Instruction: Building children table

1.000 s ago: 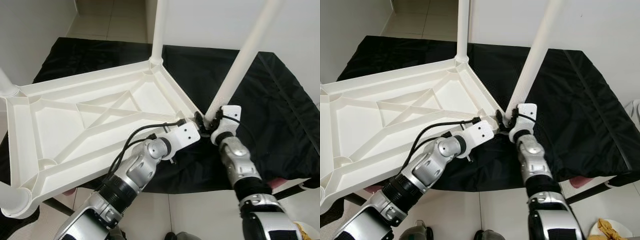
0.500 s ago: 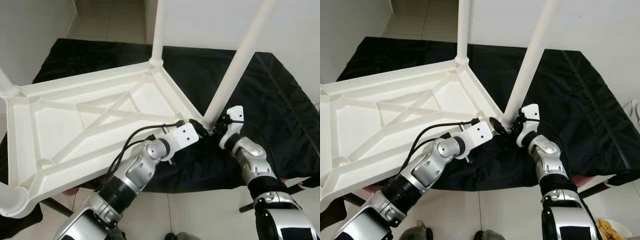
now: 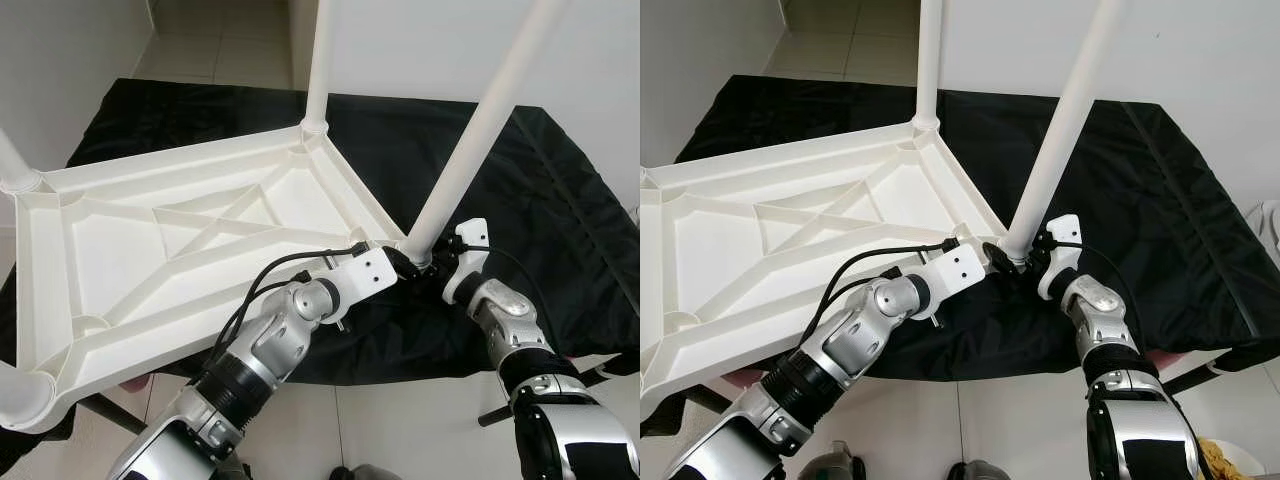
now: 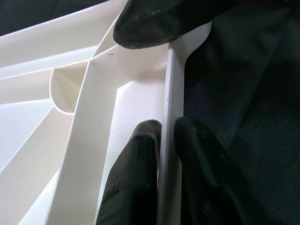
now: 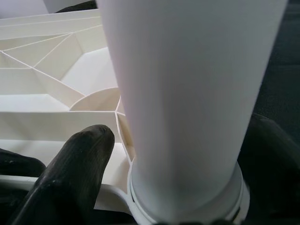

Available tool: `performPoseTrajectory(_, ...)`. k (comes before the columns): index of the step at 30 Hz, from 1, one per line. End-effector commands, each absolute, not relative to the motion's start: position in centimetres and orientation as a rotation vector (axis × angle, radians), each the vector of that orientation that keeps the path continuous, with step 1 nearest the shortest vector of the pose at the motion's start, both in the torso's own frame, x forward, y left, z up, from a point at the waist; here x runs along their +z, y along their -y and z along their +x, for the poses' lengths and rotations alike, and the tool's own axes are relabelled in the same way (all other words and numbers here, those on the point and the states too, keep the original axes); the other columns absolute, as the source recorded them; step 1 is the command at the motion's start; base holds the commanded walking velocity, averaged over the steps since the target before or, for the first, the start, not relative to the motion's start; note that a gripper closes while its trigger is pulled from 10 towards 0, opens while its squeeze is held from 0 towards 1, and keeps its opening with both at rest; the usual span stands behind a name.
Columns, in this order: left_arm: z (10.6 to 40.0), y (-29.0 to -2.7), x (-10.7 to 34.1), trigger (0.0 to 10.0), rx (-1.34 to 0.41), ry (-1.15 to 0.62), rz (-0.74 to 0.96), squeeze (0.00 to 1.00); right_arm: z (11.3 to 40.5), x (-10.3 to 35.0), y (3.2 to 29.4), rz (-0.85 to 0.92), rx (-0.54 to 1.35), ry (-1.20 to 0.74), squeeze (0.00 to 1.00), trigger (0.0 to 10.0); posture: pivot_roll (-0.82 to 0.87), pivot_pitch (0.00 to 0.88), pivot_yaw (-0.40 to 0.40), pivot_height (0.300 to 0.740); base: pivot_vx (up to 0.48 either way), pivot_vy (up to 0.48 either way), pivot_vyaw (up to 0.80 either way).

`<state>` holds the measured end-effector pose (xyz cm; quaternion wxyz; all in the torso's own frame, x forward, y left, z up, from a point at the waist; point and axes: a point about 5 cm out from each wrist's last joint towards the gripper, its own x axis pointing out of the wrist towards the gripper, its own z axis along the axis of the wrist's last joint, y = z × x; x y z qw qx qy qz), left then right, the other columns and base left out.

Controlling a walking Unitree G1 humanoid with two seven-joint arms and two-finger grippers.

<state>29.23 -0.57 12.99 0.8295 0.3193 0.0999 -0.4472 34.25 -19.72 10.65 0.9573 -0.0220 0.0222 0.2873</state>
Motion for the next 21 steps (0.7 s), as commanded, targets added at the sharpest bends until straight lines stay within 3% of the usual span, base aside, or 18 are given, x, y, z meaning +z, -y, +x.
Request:
performPoseTrajectory(1,28.76,0.6,12.1,10.0,-0.986,-0.262,0.681,0.0,33.02,7.89,20.33,0.0,0.566,-0.177,0.0,10.0,0.07,0.059,-0.055,0.74,0.0,0.0,0.0)
performPoseTrajectory(5,28.75,0.62,12.12,10.0,-0.987,-0.261,0.68,0.0,32.93,7.74,20.23,0.004,0.577,-0.177,0.0,10.0,0.07,0.059,-0.054,0.74,0.0,0.0,0.0)
performPoseTrajectory(6,28.75,0.62,12.12,10.0,-0.988,-0.261,0.68,0.0,32.9,7.69,20.18,0.008,0.579,-0.176,0.0,1.8,0.07,0.059,-0.054,0.74,0.0,0.0,0.0)
performPoseTrajectory(7,28.74,0.6,12.1,10.0,-0.988,-0.261,0.681,0.0,32.88,7.5,20.09,0.023,0.575,-0.182,0.0,0.0,0.07,0.06,-0.053,0.74,0.0,0.0,0.0)
performPoseTrajectory(21,28.73,0.6,12.12,10.0,-0.992,-0.26,0.683,0.0,32.92,7.2,19.52,0.055,0.527,-0.165,0.0,0.0,0.07,0.057,-0.058,0.74,0.0,0.0,0.0)
